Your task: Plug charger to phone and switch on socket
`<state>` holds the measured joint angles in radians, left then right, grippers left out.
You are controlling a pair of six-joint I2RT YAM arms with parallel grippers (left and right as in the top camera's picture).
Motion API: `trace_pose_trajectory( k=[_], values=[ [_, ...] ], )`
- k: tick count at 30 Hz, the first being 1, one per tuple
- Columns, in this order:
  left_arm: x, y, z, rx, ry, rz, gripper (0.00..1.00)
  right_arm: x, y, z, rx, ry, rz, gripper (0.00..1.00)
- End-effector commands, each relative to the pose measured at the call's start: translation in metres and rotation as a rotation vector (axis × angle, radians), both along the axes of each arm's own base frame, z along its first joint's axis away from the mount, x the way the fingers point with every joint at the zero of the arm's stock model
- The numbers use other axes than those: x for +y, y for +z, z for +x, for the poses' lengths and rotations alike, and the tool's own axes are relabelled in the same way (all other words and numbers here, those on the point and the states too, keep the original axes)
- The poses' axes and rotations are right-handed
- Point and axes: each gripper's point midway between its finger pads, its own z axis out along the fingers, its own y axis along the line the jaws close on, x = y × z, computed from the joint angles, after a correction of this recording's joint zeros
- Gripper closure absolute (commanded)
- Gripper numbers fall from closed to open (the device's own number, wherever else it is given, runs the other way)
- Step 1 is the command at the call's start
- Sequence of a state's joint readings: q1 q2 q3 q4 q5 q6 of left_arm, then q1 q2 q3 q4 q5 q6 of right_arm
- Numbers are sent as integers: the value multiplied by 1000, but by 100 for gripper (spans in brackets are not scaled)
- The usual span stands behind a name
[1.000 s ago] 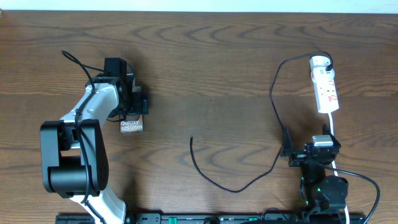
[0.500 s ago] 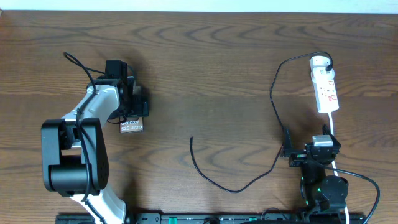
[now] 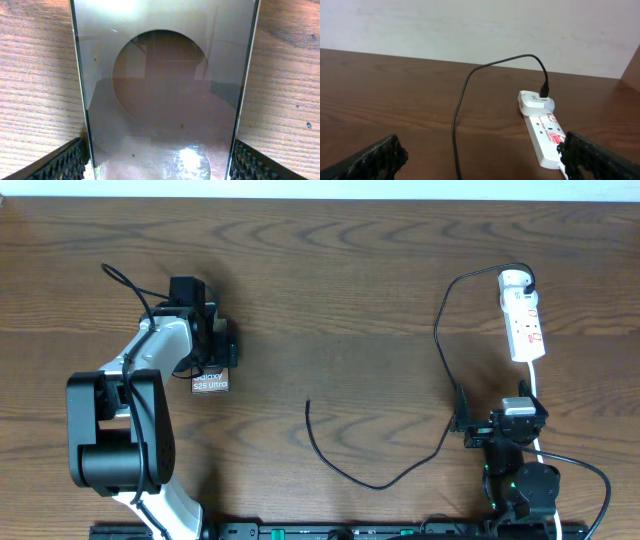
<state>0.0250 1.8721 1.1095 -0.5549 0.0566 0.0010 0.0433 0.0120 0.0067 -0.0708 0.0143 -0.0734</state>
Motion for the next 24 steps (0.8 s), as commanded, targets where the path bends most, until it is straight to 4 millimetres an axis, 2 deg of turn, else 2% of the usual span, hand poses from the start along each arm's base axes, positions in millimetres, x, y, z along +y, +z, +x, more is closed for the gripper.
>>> trace_pose_trajectory(
  k=[1,5,24],
  values=[
    [-1,-16,-9,51,-3,-15,14,-1,0,0,0,-1,-10,1],
    [-13,-16,-9,47,-62,-76,14,-1,0,0,0,-1,-10,1],
    [-14,-16,-10,51,-62,-79,16,-1,0,0,0,-1,-10,1]
  ],
)
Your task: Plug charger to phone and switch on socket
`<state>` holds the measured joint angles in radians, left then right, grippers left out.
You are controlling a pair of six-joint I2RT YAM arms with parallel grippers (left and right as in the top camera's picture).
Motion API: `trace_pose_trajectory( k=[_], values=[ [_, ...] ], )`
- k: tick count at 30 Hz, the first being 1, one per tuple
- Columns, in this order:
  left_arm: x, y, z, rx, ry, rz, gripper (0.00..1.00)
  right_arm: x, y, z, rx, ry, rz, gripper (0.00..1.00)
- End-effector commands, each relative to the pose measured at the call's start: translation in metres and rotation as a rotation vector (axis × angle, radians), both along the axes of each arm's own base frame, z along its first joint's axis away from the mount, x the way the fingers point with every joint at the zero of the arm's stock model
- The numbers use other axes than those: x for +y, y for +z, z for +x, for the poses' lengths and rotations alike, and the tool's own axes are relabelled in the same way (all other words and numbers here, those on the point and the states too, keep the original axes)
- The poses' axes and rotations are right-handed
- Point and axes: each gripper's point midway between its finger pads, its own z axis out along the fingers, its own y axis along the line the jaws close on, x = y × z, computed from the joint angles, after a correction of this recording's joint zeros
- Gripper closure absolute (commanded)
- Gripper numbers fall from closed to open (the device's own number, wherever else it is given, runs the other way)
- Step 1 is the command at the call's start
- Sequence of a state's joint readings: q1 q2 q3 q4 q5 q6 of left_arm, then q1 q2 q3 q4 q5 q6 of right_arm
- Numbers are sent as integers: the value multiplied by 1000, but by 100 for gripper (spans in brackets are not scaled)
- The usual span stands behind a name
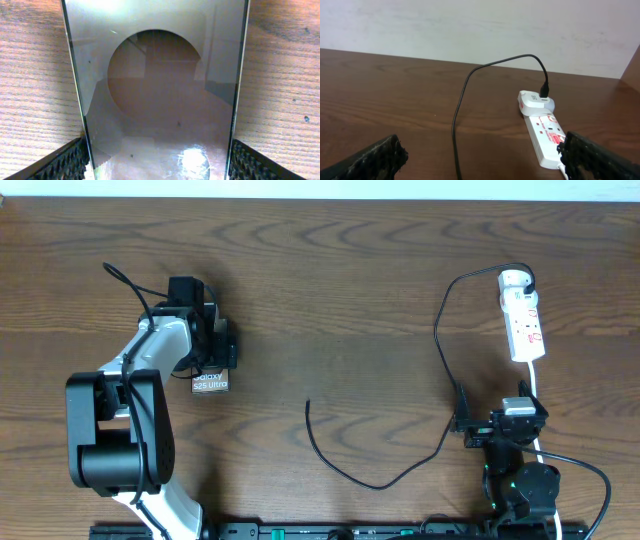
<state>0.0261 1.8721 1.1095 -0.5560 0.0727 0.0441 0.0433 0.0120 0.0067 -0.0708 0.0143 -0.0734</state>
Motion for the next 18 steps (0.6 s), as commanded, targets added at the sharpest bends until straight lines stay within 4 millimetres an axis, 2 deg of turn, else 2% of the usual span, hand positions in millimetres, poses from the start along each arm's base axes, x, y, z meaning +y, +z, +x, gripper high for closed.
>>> trace_pose_trajectory(
  k=[1,7,11,18],
  values=[
    [-11,-16,-9,52,-18,-69,19,-1,0,0,0,-2,-10,1],
    [-11,-16,-9,52,-19,-69,21,-1,0,0,0,-1,-10,1],
    [-11,-16,-9,51,-19,-69,27,-1,0,0,0,-1,-10,1],
    [-11,-16,-9,51,-19,-69,33,-1,0,0,0,-1,-10,1]
  ],
)
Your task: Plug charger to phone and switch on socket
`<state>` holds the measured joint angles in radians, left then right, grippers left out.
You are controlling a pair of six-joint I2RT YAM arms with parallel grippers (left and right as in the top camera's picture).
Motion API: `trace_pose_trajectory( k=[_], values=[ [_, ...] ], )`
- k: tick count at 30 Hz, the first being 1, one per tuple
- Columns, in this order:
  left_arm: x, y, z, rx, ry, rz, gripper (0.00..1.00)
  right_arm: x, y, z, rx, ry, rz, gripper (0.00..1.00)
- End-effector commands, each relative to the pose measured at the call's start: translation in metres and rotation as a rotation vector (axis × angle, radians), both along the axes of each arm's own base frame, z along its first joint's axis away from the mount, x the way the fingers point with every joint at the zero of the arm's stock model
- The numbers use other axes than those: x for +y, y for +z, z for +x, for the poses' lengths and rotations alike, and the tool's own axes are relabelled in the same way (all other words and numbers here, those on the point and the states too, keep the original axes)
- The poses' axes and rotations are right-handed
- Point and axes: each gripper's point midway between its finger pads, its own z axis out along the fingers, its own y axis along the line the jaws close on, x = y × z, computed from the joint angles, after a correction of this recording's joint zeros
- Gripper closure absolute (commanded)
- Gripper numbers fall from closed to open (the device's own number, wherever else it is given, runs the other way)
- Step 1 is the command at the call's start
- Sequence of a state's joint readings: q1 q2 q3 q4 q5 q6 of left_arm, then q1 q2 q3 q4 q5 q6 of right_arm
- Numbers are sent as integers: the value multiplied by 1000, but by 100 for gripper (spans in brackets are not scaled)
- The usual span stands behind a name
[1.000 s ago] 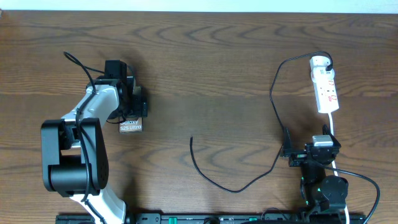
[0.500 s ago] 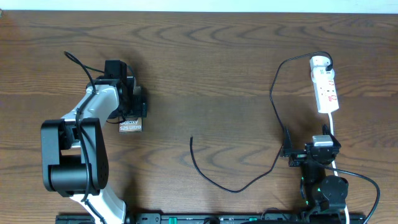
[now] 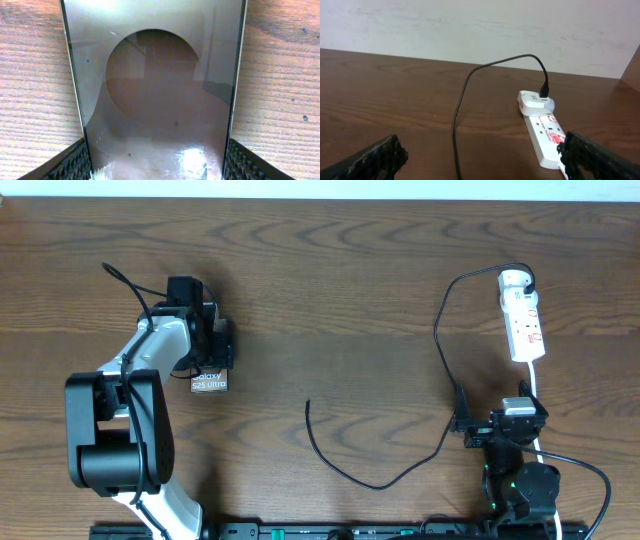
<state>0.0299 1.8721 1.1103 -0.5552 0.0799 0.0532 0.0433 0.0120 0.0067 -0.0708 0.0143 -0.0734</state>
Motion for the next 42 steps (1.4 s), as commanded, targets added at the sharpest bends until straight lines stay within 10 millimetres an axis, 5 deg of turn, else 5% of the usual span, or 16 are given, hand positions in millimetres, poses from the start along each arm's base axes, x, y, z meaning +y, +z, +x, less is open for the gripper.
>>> trace_pose_trajectory(
  k=[1,30,42],
  values=[
    [-12,-16,-10,54,-13,-63,33,-1,0,0,0,-1,-10,1],
    [-12,-16,-10,53,-13,-63,55,-1,0,0,0,-1,-10,1],
    [-12,-16,-10,53,-13,-63,86,-1,0,0,0,-1,-10,1]
  ],
)
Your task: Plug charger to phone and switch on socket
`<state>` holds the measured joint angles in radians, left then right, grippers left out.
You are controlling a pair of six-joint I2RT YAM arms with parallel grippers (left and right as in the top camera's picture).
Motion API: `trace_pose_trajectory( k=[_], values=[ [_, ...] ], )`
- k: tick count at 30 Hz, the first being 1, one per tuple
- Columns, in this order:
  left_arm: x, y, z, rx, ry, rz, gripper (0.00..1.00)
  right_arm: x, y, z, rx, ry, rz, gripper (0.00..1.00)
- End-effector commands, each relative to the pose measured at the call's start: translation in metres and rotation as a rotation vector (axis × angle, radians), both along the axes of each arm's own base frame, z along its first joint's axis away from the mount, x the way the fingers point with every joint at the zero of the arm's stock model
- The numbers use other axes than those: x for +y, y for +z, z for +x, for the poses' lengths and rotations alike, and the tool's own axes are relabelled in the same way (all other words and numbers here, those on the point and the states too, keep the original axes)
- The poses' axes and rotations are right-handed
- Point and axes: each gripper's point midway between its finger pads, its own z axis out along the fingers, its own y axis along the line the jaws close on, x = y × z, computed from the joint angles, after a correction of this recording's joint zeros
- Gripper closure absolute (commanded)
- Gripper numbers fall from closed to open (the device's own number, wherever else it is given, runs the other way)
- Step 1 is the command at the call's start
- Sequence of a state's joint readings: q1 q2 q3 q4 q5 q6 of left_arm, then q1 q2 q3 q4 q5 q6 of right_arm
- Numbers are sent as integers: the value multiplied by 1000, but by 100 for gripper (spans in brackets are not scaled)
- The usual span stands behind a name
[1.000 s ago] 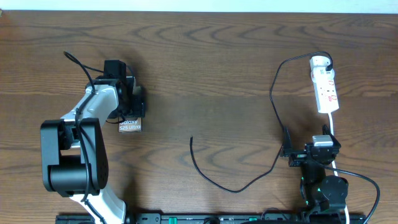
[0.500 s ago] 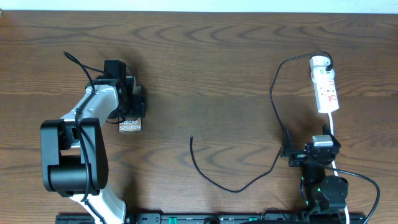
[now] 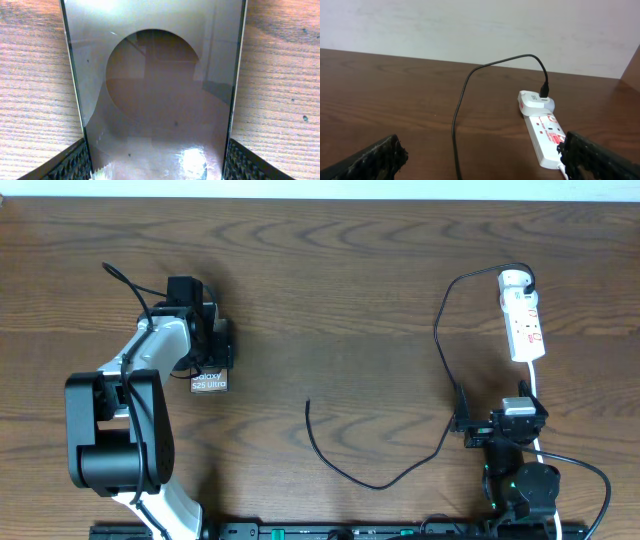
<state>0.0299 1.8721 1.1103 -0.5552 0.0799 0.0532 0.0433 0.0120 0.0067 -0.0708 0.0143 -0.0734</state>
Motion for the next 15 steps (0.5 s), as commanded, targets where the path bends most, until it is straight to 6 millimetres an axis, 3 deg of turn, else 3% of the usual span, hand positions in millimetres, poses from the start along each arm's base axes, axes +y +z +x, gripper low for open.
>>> trace_pose_trajectory(
  k=[1,15],
  values=[
    [-12,-16,-10,53,-13,-63,89,-1,0,0,0,-1,-10,1],
    [-11,-16,-10,53,-9,-63,93,-1,0,0,0,-1,-10,1]
  ],
)
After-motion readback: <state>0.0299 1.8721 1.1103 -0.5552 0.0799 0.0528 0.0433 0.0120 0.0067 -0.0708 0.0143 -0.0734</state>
